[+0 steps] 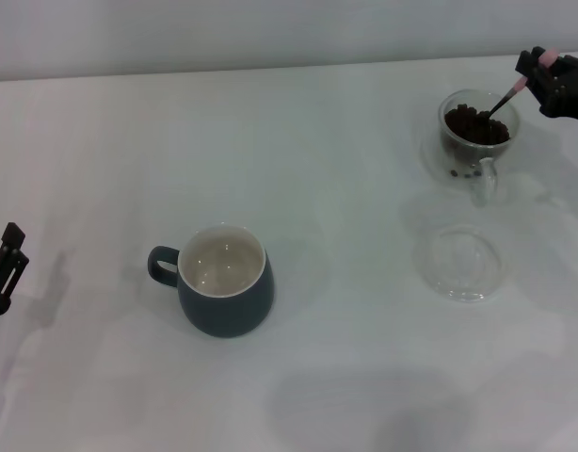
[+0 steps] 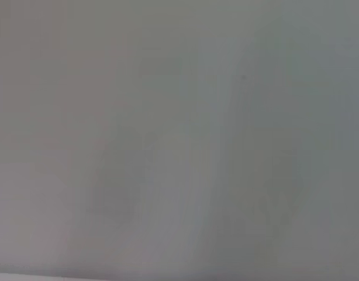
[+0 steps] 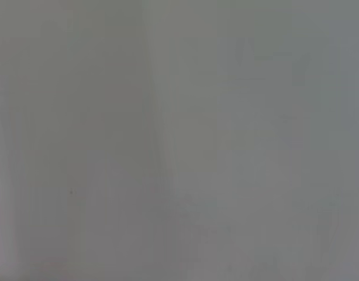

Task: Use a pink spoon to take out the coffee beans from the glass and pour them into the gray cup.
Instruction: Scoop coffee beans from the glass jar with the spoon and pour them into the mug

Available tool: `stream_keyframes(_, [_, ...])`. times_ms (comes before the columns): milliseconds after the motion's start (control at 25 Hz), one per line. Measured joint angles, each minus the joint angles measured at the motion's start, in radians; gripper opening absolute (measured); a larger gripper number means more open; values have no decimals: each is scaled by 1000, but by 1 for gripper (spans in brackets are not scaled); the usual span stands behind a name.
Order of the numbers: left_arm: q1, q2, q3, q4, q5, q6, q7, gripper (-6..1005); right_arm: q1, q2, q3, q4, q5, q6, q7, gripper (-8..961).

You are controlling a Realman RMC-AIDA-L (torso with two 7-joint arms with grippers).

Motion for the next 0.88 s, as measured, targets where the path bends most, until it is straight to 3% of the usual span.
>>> stream_keyframes(880, [7, 0, 0, -2, 0, -3, 1, 757, -21, -8, 13, -5, 19, -68, 401, 150])
